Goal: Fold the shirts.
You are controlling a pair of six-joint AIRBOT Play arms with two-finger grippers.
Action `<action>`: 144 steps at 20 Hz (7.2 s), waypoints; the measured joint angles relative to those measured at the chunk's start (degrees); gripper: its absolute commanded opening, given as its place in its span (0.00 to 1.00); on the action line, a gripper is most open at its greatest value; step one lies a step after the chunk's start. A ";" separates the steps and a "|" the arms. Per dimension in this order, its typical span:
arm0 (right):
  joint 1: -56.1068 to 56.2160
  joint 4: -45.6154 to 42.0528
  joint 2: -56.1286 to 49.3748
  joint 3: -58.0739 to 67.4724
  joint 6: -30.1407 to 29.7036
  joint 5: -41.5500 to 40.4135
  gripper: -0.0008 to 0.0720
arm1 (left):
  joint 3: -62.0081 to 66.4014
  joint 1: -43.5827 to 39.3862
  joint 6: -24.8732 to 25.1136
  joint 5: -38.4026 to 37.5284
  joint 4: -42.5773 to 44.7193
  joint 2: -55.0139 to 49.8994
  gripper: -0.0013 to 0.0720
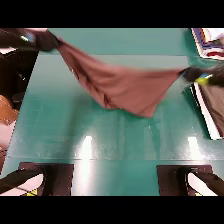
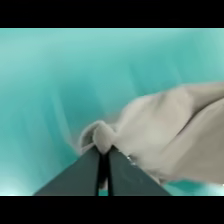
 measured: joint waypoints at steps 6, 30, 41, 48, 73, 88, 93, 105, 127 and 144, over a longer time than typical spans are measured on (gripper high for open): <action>-10.40 -4.35 13.38 17.18 -0.13 9.01 0.03 | 12.07 0.00 -1.44 1.57 0.04 14.75 0.05; 7.61 -18.03 -36.98 26.82 2.69 14.84 0.49 | -20.31 3.43 -10.58 7.89 15.23 -16.31 0.78; -1.53 0.15 -28.81 20.06 0.15 20.50 0.48 | -33.27 13.62 -5.29 -7.78 7.65 -4.68 0.66; -3.63 3.39 -15.04 3.39 -1.25 17.51 0.48 | -57.99 14.19 -3.13 -5.44 -1.55 6.34 0.66; -11.85 -2.89 -9.97 -2.14 -0.52 26.34 0.49 | -62.23 5.14 -2.45 3.02 -5.73 10.19 0.05; -20.55 -13.55 -9.55 -33.81 2.71 29.00 0.55 | -57.81 4.96 -3.19 -1.05 -3.39 14.82 0.05; -13.55 -12.98 -9.60 -35.10 2.69 27.56 0.04 | -57.70 4.98 -3.26 -2.05 -3.39 14.88 0.05; -6.27 -11.28 6.43 4.07 2.84 21.77 0.03 | -19.58 4.92 -7.06 -6.14 1.73 25.68 0.05; -2.71 -16.65 -12.39 35.98 5.07 33.53 0.03 | 2.71 4.92 -10.34 -14.64 4.63 3.21 0.06; -0.79 -19.08 -47.10 42.38 5.22 25.53 0.03 | -2.19 4.92 -5.05 1.79 4.92 -28.17 0.05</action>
